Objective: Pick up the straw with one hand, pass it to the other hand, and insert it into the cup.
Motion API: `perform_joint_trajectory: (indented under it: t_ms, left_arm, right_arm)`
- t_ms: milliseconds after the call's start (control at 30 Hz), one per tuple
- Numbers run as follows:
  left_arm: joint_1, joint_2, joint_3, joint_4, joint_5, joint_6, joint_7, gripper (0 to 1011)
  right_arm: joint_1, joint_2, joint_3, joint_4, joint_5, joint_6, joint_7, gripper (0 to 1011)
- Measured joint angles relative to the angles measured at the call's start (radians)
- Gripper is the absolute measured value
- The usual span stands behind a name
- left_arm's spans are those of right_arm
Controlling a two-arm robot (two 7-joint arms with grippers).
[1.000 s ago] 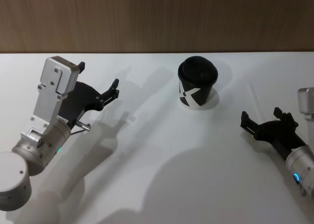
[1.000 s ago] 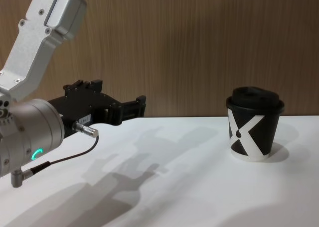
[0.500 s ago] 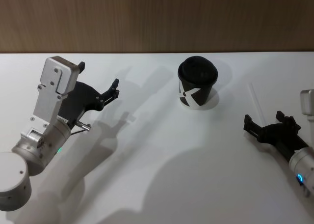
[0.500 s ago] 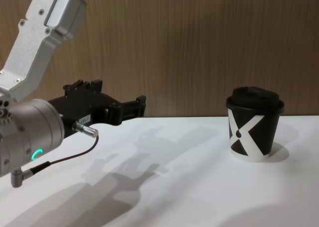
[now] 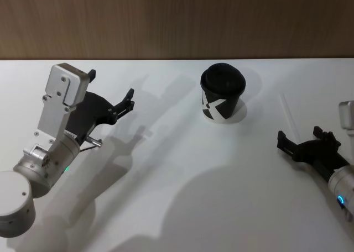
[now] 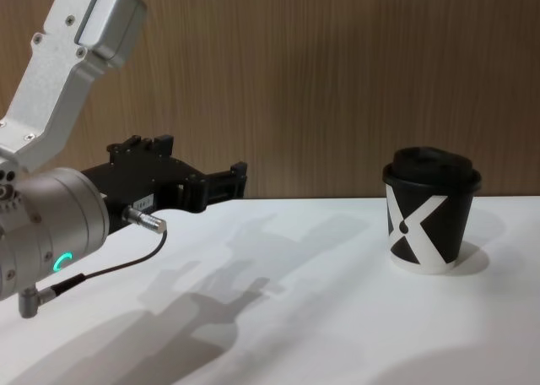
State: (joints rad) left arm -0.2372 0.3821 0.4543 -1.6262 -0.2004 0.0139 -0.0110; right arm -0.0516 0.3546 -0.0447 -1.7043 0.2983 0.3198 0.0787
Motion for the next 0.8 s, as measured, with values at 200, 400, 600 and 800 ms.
perform_joint_trajectory:
  t_ms: [200,400,600,800]
  left_arm:
    - [0.0,0.0,0.0,0.0,0.0,0.0,0.0,1000]
    - [0.0,0.0,0.0,0.0,0.0,0.0,0.0,1000]
    - [0.0,0.0,0.0,0.0,0.0,0.0,0.0,1000]
    - [0.0,0.0,0.0,0.0,0.0,0.0,0.0,1000]
  right_arm:
    - [0.003,0.002,0.002,0.003,-0.007,0.008,0.008,1001]
    - [0.004,0.004,0.003,0.003,-0.011,0.015,0.013,1001]
    - [0.004,0.005,0.005,0.003,-0.016,0.021,0.019,1001]
    - [0.005,0.005,0.005,0.003,-0.018,0.023,0.021,1001]
